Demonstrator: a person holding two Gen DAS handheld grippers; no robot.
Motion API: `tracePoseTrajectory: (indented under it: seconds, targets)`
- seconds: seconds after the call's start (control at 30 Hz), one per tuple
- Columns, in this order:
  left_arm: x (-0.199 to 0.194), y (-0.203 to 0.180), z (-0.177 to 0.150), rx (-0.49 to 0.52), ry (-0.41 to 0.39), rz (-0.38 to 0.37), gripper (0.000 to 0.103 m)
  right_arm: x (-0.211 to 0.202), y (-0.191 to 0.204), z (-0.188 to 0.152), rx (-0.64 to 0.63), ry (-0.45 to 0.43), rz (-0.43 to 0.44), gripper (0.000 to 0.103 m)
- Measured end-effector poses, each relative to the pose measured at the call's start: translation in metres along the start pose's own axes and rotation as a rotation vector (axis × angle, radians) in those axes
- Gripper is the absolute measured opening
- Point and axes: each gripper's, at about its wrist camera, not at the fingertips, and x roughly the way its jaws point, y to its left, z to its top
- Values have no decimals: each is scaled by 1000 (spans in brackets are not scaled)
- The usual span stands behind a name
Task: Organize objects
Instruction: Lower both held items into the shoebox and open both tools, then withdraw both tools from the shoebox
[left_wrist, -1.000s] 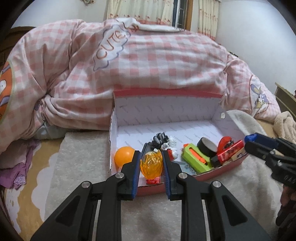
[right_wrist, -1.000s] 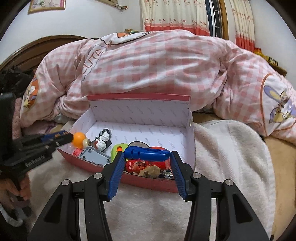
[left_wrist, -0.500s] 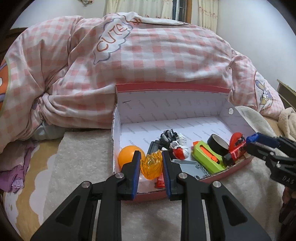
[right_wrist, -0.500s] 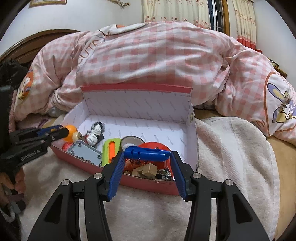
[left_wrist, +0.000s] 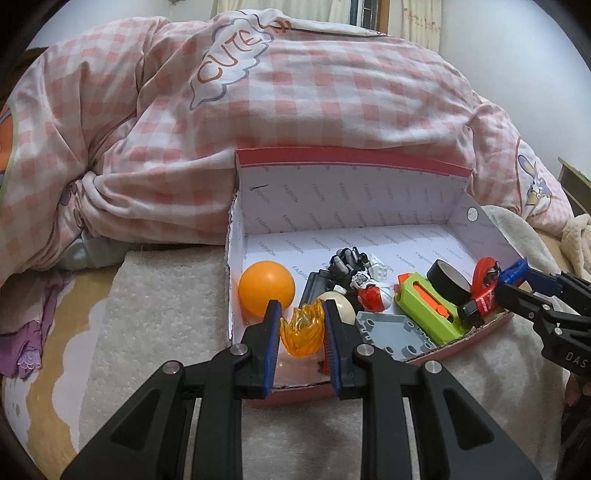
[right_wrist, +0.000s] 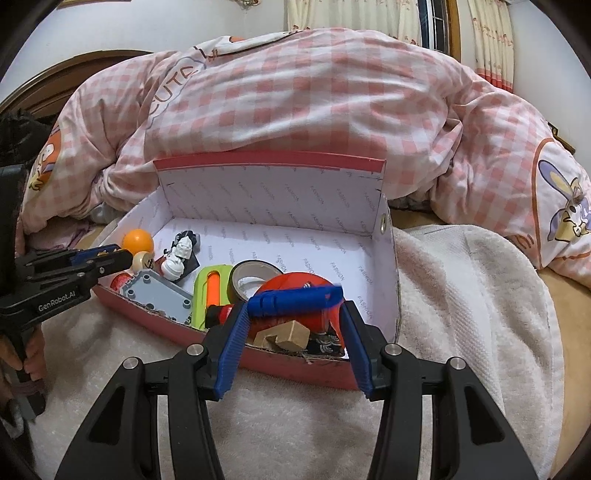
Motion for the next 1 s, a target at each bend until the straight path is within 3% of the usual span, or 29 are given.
tracePoseTrajectory:
  seconds: [0.33, 0.4, 0.5, 0.57, 0.67, 1.0]
  targets:
    - [1, -1, -1, 7, 4, 5, 24, 0, -1, 0, 4, 1, 3, 51]
    - [1, -2, -1, 14, 3, 3, 29, 0, -1, 0, 4, 1, 3, 52]
    - [0, -9, -2, 40, -7, -1, 49, 1, -2, -1, 10, 2, -9, 59]
    - [-2, -17, -3, 74, -21, 18, 69, 1, -4, -1, 20, 4, -14, 63]
    - [-8, -20, -4, 87, -41, 14, 87, 0, -5, 0, 22, 2, -9, 72]
    - [-10, -12, 0, 8, -23, -83, 94, -3, -2, 1, 10, -7, -6, 83]
